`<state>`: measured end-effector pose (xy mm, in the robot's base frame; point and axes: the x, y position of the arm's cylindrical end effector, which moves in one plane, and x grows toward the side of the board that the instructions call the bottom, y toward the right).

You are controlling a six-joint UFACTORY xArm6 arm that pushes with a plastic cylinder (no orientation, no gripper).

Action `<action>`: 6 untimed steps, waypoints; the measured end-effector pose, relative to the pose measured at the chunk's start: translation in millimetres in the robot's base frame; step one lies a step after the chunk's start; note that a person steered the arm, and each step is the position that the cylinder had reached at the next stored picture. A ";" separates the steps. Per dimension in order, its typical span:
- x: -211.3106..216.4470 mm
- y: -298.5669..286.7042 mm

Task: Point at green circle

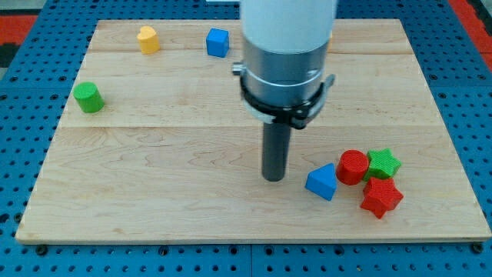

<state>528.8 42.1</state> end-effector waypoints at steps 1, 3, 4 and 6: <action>0.0 40.1; -13.8 3.4; -81.2 -66.1; -190.5 -224.1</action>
